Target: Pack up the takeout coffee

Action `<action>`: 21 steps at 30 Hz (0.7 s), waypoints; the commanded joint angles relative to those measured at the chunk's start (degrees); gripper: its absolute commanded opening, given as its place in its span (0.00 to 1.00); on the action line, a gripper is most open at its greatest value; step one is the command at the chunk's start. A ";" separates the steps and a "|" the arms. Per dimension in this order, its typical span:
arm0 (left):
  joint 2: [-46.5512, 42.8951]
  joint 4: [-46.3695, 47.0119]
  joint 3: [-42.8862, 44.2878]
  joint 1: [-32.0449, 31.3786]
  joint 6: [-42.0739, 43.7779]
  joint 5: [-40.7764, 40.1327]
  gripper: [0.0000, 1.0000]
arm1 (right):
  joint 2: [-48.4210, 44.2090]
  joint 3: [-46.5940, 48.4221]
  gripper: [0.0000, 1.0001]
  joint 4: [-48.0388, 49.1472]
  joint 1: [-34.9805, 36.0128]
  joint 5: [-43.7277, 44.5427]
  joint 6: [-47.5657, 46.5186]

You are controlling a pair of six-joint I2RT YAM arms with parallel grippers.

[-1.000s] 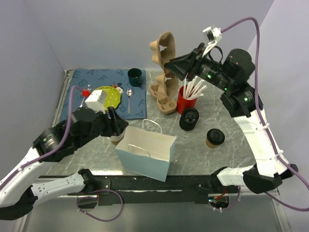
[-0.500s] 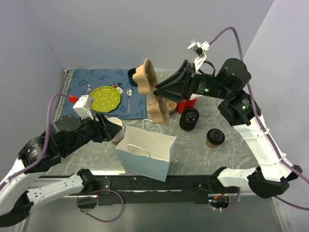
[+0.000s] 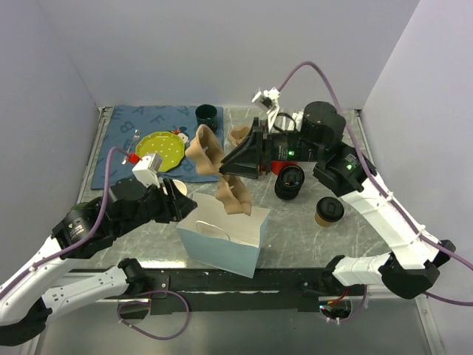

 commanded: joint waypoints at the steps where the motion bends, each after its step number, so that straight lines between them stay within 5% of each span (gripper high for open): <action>1: -1.57 4.03 -2.06 0.02 -1.49 1.36 0.54 | -1.41 -2.44 0.28 -0.06 1.14 1.92 -2.05; 11: -0.78 4.74 -4.79 0.02 -0.35 2.95 0.50 | -1.59 -4.20 0.27 -4.54 5.27 10.00 -7.85; 17: -1.13 3.68 -4.70 0.02 -0.96 0.31 0.30 | -1.67 -4.38 0.27 -7.70 9.30 17.90 -12.42; 21: -1.39 3.15 -4.44 0.02 -0.35 -0.39 0.07 | -2.20 -5.87 0.26 -8.59 11.85 23.78 -15.32</action>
